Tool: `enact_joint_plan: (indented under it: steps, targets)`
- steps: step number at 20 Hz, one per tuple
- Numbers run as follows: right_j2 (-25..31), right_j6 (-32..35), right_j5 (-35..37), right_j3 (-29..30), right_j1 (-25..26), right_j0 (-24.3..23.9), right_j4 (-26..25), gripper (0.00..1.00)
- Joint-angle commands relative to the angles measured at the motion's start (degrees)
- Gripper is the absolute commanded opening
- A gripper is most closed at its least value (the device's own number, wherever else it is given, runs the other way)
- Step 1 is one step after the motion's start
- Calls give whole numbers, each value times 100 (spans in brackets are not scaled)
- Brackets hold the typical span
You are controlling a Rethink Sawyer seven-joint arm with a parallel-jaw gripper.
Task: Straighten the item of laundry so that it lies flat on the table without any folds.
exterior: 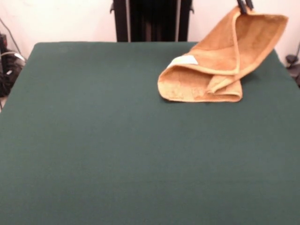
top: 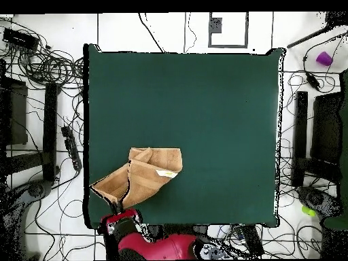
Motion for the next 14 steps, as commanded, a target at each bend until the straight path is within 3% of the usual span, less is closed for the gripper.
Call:
enact_joint_plan:
  steps: [1,6,14]
  targets:
    - [-196,1125,-289,21,732,-458,-722,0]
    - [-430,786,-145,-523,1291,-905,-1513,0]
    - [-209,828,552,-612,1150,-1354,-1518,0]
